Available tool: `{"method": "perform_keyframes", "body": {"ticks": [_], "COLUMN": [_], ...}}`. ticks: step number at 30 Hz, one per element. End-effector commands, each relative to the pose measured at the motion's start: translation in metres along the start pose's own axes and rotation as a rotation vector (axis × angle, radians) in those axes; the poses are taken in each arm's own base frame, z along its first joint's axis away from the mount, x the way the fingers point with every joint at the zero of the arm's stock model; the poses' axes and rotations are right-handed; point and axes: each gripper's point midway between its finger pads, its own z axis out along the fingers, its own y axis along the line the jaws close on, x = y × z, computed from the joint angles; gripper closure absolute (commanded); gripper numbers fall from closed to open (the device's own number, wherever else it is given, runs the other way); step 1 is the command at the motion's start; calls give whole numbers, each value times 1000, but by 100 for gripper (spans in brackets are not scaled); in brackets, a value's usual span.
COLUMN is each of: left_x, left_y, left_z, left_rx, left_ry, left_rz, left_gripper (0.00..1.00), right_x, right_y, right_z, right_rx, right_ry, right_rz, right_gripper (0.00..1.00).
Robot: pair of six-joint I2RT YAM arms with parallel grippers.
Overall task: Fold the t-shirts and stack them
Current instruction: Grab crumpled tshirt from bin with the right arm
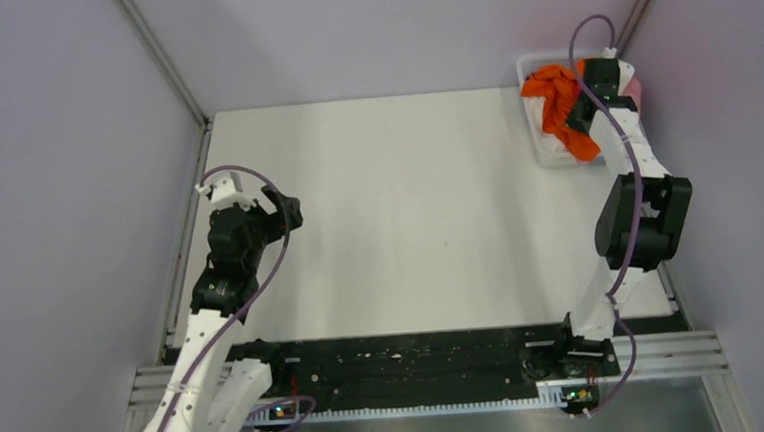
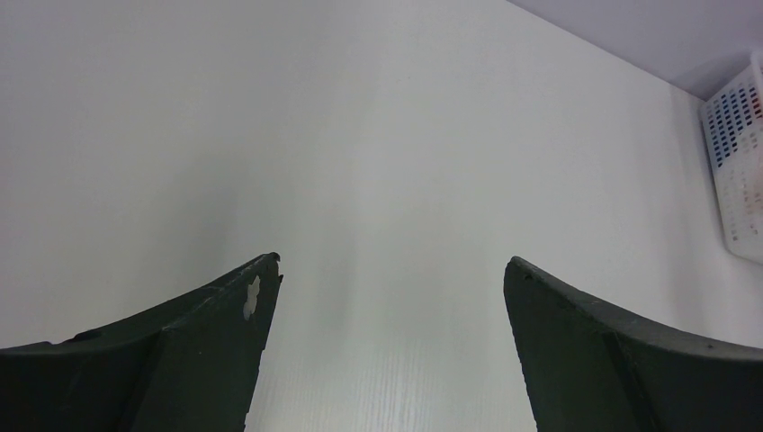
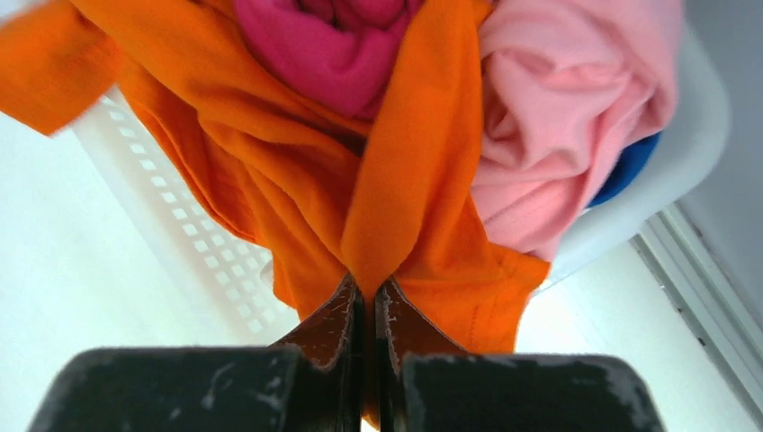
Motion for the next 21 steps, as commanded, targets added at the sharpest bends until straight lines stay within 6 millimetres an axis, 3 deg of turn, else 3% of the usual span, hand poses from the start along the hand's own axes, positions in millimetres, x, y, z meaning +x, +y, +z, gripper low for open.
{"method": "perform_keyframes", "body": {"ticks": [1,6,12,17,21], "left_x": [-13,-13,-13,-13,-12], "left_y": [-4,-3,-1,0,-1], "left_z": [1,0,1,2,2], "left_rx": [3,-3,-12,-25,-19], "left_ry": [-44,-44,-44,-38,-36], "left_rz": [-17,-21,-27,-28,-32], "left_gripper": [1,1,1,1,1], "right_x": [-100,-168,-243,-282,-294], "right_y": [-1,-5,8,12,41], "right_z": [-78,-134,-217,-287,-350], "right_rx": [-24,-29,-168,-295,-561], "right_ry": [-274,-484,-756,-963,-1077], "right_rz": [50,113,177,238,209], "right_gripper": [100,100,100,100,100]}}
